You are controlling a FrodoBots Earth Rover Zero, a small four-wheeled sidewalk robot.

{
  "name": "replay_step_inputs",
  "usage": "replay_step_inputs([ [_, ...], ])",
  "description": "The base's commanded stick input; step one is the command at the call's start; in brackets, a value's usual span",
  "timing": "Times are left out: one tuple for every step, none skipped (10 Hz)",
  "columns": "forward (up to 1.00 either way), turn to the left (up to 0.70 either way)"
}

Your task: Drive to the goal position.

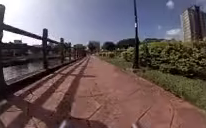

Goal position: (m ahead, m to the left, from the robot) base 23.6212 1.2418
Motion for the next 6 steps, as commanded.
replay_step_inputs([
  [0.5,0.0],
  [0.5,0.0],
  [0.5,0.0],
  [0.5,0.0],
  [0.5,0.0],
  [0.5,0.0],
])
